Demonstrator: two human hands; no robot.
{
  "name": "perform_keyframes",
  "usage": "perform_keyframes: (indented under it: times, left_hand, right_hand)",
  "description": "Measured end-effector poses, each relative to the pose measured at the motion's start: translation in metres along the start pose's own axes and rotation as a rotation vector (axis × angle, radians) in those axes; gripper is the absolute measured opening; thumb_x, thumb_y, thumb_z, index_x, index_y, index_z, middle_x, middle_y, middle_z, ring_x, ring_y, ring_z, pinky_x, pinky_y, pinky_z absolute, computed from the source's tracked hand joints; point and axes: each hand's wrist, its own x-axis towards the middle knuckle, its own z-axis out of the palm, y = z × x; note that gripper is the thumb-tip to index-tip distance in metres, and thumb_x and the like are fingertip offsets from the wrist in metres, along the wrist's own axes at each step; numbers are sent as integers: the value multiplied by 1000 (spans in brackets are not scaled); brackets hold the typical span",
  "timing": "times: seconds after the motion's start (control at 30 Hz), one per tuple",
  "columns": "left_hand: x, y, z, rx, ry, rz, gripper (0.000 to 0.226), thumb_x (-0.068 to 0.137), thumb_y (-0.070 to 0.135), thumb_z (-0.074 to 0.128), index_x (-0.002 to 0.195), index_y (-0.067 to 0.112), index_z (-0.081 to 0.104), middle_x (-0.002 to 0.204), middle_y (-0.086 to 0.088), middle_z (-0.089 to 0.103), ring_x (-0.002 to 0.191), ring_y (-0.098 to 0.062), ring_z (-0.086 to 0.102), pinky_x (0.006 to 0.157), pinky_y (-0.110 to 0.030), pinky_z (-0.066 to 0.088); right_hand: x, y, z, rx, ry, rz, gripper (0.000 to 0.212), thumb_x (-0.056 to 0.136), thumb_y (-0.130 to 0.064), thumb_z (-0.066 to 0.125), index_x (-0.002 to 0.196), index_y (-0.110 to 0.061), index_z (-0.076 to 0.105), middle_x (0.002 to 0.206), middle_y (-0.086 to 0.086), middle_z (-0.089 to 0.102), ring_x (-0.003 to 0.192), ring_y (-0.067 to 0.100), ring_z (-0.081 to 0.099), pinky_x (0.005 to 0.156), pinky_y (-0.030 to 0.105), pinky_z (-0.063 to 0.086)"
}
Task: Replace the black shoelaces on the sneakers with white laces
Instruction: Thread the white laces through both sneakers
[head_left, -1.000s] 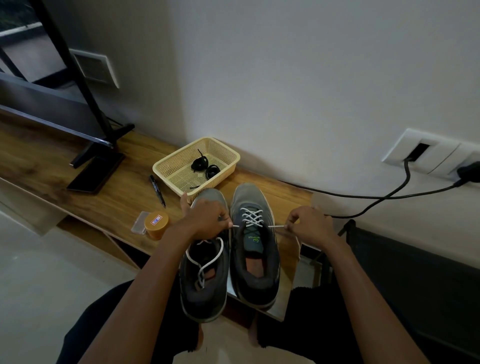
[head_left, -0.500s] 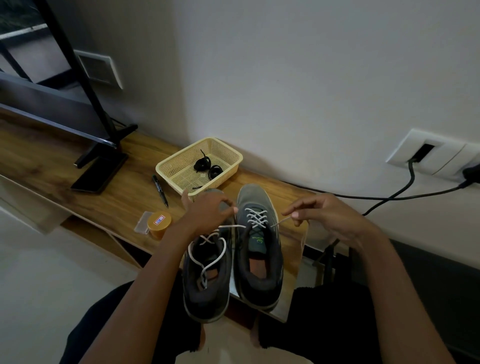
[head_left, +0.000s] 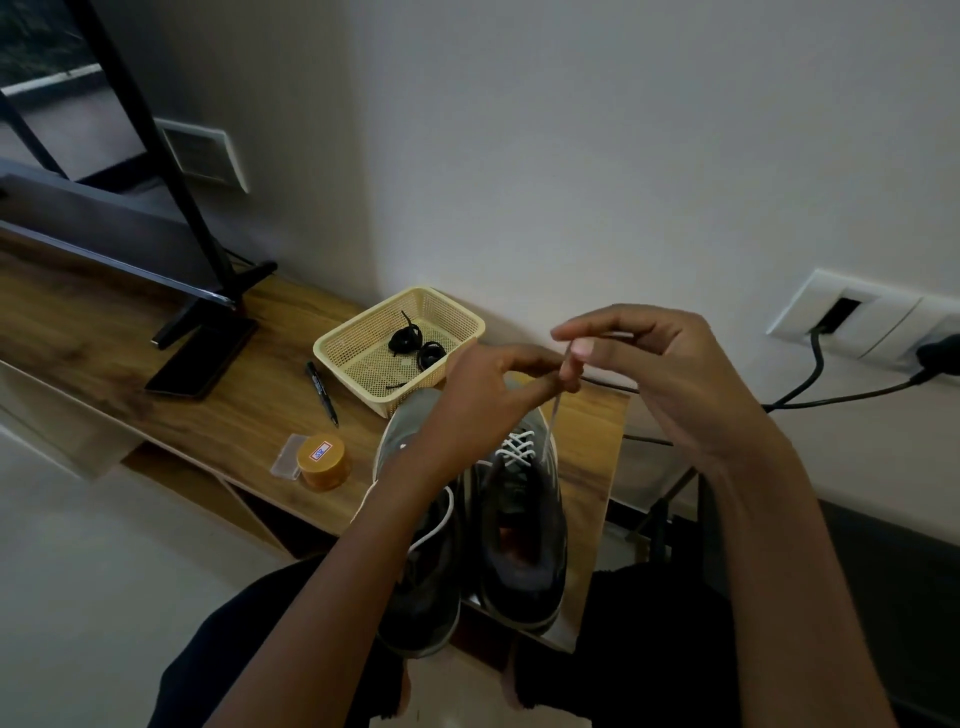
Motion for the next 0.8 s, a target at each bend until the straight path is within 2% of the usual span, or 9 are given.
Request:
perform_keyframes:
  times: [0.1, 0.2, 0.27, 0.4, 0.5, 0.63, 0.7, 0.77, 0.8]
  left_hand:
    - [-1, 7, 0, -111, 46, 25, 17, 87, 24, 62, 91, 12, 73, 81, 2, 74, 85, -12, 70, 89, -36, 53]
    - [-2, 15, 0, -213, 117, 69, 11, 90, 9, 59, 98, 5, 67, 81, -2, 72, 81, -11, 70, 83, -27, 54]
    - [-1, 18, 0, -193, 170, 97, 12, 90, 7, 59, 96, 2, 68, 80, -4, 72, 79, -11, 70, 79, -21, 53]
    - [-2, 18, 0, -198, 215, 102, 13, 91, 9, 59, 96, 3, 70, 83, -9, 73, 79, -17, 71, 77, -25, 55]
    - [-2, 14, -2, -150, 187, 114, 13, 91, 8, 59, 97, 4, 70, 83, -4, 73, 79, -11, 71, 76, -22, 54]
    - [-4, 14, -4, -73, 208, 109, 14, 91, 14, 61, 96, 7, 72, 83, 0, 72, 78, -5, 69, 75, -18, 52]
    - [-5, 13, -5, -45, 254, 17, 18, 92, 24, 59, 96, 11, 72, 84, 1, 72, 75, -5, 67, 72, -19, 51]
    - [-6, 3, -9, 91, 241, -188, 24, 93, 36, 56, 97, 16, 69, 88, 2, 70, 71, -8, 66, 70, -23, 50]
    - [-9, -4, -10, 224, 185, -310, 25, 92, 41, 55, 96, 19, 66, 90, 4, 69, 72, -10, 65, 71, -26, 50]
  right_hand:
    - [3, -2, 5, 130, 126, -57, 23, 85, 7, 54, 100, -5, 65, 72, 6, 67, 73, 16, 62, 76, 22, 49]
    - [8, 2, 9, 198, 276, -47, 27, 84, 6, 55, 107, -8, 63, 76, 6, 66, 74, 16, 59, 78, 24, 48]
    - [9, 5, 12, 208, 324, -18, 24, 82, 2, 61, 102, -11, 66, 78, 3, 64, 75, 15, 58, 79, 27, 48]
    - [9, 7, 22, 229, 281, 20, 10, 80, -1, 64, 86, -7, 69, 83, 4, 67, 82, 14, 63, 71, 23, 50]
    - [10, 9, 26, 255, 307, 36, 7, 79, 0, 65, 84, -4, 69, 82, 6, 68, 79, 14, 64, 66, 22, 52]
    - [11, 10, 29, 233, 300, 25, 7, 81, 1, 63, 82, -4, 67, 80, 7, 68, 78, 14, 64, 69, 22, 53]
    - [13, 12, 27, 253, 354, -4, 10, 84, 2, 60, 80, -6, 64, 79, 7, 68, 81, 18, 64, 76, 27, 52]
    - [14, 12, 22, 332, 462, -34, 16, 86, 4, 56, 77, -8, 61, 74, 6, 67, 79, 21, 63, 80, 34, 52]
    - [14, 12, 19, 390, 515, -40, 17, 86, 5, 55, 77, -8, 60, 72, 6, 65, 76, 21, 63, 78, 35, 52]
